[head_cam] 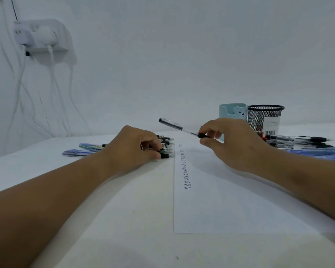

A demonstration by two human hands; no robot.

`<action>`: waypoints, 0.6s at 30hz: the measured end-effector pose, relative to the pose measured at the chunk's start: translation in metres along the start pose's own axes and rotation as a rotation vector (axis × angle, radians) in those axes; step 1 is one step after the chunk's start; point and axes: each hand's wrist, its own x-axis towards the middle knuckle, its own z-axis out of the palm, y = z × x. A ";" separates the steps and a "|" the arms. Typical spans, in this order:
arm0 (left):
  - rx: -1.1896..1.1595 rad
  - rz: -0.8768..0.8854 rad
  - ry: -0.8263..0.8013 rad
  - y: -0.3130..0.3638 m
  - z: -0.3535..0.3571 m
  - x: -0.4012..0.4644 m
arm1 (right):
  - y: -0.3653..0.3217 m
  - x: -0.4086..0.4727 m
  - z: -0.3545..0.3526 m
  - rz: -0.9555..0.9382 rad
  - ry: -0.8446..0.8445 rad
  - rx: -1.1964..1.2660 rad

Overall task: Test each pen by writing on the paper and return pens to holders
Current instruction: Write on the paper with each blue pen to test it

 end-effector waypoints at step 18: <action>0.059 0.135 -0.102 -0.002 0.005 0.000 | -0.040 -0.012 0.000 0.322 -0.158 0.750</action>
